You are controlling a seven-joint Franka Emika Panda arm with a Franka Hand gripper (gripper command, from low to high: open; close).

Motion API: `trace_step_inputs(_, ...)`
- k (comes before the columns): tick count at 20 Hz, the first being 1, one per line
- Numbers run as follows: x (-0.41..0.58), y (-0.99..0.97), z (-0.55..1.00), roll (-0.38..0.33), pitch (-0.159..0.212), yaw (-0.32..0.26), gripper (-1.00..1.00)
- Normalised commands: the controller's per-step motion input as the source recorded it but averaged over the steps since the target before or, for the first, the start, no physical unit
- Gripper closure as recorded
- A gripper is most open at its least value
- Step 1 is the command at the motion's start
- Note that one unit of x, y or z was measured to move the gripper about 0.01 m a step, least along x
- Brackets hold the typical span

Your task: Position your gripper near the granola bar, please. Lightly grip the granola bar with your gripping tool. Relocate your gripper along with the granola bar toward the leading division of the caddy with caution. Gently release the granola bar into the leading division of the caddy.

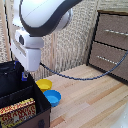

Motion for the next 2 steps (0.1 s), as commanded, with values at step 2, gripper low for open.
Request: trace_step_inputs(2,0.137,-0.39,0.03,0.036,0.021,0.004,-1.0)
